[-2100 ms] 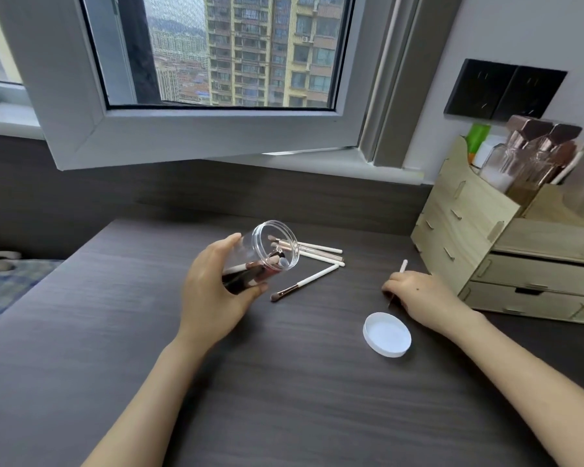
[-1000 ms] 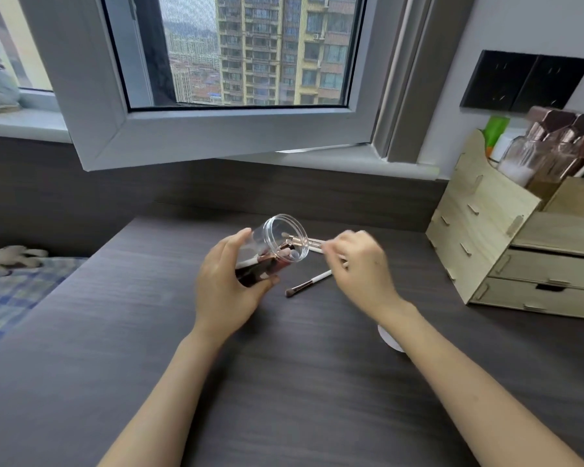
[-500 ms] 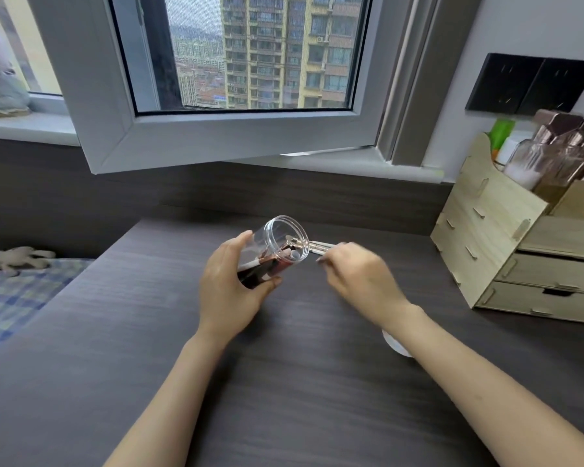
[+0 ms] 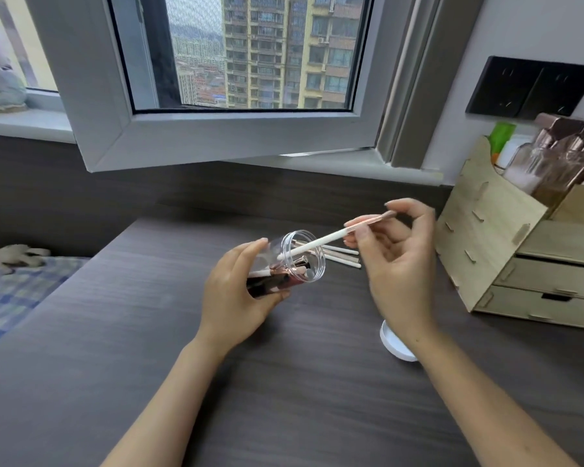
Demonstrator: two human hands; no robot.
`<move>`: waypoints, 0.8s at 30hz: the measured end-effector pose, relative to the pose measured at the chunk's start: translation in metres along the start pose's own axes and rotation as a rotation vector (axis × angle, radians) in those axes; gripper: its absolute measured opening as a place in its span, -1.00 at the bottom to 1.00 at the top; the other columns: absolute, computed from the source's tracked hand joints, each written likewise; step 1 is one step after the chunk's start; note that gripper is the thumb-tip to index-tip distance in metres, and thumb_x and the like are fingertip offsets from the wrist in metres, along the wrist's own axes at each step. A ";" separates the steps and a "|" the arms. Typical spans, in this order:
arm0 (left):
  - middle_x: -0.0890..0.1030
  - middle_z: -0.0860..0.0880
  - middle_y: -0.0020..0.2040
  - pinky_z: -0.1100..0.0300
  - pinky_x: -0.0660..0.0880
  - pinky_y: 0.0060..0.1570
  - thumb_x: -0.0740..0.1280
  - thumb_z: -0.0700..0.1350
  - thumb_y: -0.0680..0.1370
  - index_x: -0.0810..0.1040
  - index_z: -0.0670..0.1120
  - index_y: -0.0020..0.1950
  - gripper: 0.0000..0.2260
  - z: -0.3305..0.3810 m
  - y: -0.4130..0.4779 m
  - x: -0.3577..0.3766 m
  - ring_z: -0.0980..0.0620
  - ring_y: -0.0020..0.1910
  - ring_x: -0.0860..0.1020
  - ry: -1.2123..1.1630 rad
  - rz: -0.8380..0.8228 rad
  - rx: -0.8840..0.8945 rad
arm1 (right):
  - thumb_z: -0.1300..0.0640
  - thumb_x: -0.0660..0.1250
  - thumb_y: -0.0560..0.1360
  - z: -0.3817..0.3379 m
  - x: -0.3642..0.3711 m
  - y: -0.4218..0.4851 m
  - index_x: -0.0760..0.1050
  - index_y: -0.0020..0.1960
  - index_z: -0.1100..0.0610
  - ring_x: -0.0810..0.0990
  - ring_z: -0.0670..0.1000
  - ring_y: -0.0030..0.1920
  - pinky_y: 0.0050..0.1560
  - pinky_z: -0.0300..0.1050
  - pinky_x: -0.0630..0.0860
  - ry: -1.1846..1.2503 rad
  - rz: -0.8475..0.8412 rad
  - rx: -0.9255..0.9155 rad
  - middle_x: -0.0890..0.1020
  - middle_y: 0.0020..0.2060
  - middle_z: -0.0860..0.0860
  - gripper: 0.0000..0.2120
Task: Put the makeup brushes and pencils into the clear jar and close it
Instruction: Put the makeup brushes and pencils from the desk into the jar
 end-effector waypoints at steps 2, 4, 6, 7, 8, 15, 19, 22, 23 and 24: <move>0.47 0.07 0.14 0.48 0.23 0.11 0.62 -0.11 0.18 0.41 -0.06 0.26 -0.29 -0.002 0.000 -0.001 0.07 0.13 0.43 -0.012 0.006 -0.006 | 0.32 0.34 0.47 0.009 0.015 -0.005 0.29 -0.03 -0.04 0.67 0.03 -0.14 -0.08 -0.17 0.57 -0.127 -0.063 -0.013 0.69 -0.17 0.11 -0.67; 0.46 0.08 0.15 0.36 0.30 0.10 0.61 -0.10 0.19 0.38 -0.04 0.27 -0.28 -0.002 0.000 -0.001 0.07 0.13 0.44 -0.017 0.010 -0.012 | 0.22 0.41 0.43 0.014 0.025 -0.007 0.39 -0.08 0.01 0.65 -0.05 -0.18 -0.15 -0.20 0.54 -0.331 -0.102 -0.107 0.69 -0.23 0.00 -0.78; 0.46 0.08 0.15 0.33 0.31 0.09 0.61 -0.10 0.19 0.38 -0.04 0.27 -0.28 -0.002 0.000 -0.001 0.07 0.13 0.43 -0.013 0.011 -0.016 | 0.13 0.44 0.39 0.016 0.033 -0.007 0.54 -0.15 0.11 0.58 -0.11 -0.19 -0.17 -0.31 0.47 -0.503 -0.127 -0.228 0.66 -0.26 -0.04 -0.90; 0.47 0.06 0.15 0.36 0.29 0.08 0.61 -0.10 0.18 0.39 -0.06 0.27 -0.28 -0.003 0.000 -0.001 0.07 0.13 0.43 -0.010 0.010 -0.017 | 0.09 0.44 0.37 0.017 0.036 -0.006 0.59 -0.17 0.13 0.53 -0.11 -0.20 -0.16 -0.39 0.41 -0.568 -0.139 -0.264 0.64 -0.28 -0.05 -0.88; 0.49 0.04 0.15 0.39 0.27 0.08 0.62 -0.11 0.18 0.40 -0.06 0.27 -0.28 -0.004 0.000 -0.001 0.07 0.12 0.43 -0.006 0.009 -0.020 | 0.05 0.44 0.35 0.020 0.037 -0.004 0.63 -0.19 0.11 0.49 -0.09 -0.20 -0.15 -0.43 0.35 -0.611 -0.155 -0.277 0.63 -0.29 -0.06 -0.87; 0.46 0.09 0.12 0.56 0.17 0.11 0.62 -0.15 0.15 0.45 -0.13 0.24 -0.30 -0.012 0.002 -0.003 0.08 0.12 0.42 -0.005 0.045 -0.063 | 0.13 0.31 0.52 0.055 0.019 0.033 0.68 -0.10 0.13 0.54 -0.16 -0.22 -0.14 -0.32 0.42 -0.287 -0.199 0.118 0.62 -0.27 0.01 -0.83; 0.47 0.09 0.11 0.57 0.17 0.10 0.62 -0.15 0.16 0.46 -0.13 0.25 -0.30 -0.018 0.003 -0.007 0.15 0.12 0.41 -0.015 0.083 -0.129 | 0.13 0.30 0.50 0.116 0.011 0.061 0.68 -0.14 0.17 0.61 0.08 -0.15 -0.07 -0.06 0.49 -0.832 -0.207 0.135 0.73 -0.19 0.08 -0.80; 0.47 0.10 0.11 0.58 0.17 0.10 0.62 -0.15 0.17 0.46 -0.14 0.24 -0.32 -0.020 0.004 -0.009 0.25 0.11 0.37 -0.025 0.096 -0.143 | 0.12 0.27 0.52 0.163 0.026 0.066 0.67 -0.03 0.14 0.53 0.18 0.06 -0.04 -0.06 0.46 -1.143 -0.460 0.170 0.70 -0.09 0.16 -0.79; 0.47 0.10 0.11 0.58 0.16 0.10 0.62 -0.14 0.17 0.46 -0.13 0.23 -0.32 -0.020 0.004 -0.009 0.24 0.10 0.38 -0.023 0.097 -0.145 | 0.12 0.26 0.51 0.171 0.030 0.067 0.66 0.00 0.13 0.51 0.18 0.07 -0.04 -0.07 0.45 -1.198 -0.520 0.176 0.67 -0.08 0.19 -0.79; 0.47 0.11 0.11 0.58 0.16 0.10 0.62 -0.14 0.17 0.46 -0.13 0.23 -0.32 -0.021 0.004 -0.009 0.22 0.10 0.39 -0.020 0.096 -0.150 | 0.13 0.26 0.50 0.177 0.034 0.068 0.66 0.00 0.12 0.50 0.20 0.06 -0.04 -0.07 0.44 -1.239 -0.568 0.169 0.65 -0.07 0.21 -0.78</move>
Point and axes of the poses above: each hand's wrist, its own y-axis towards the middle knuckle, its own x-axis out of the palm, z = x × y, the point moved 7 cm from there along y, towards the middle knuckle
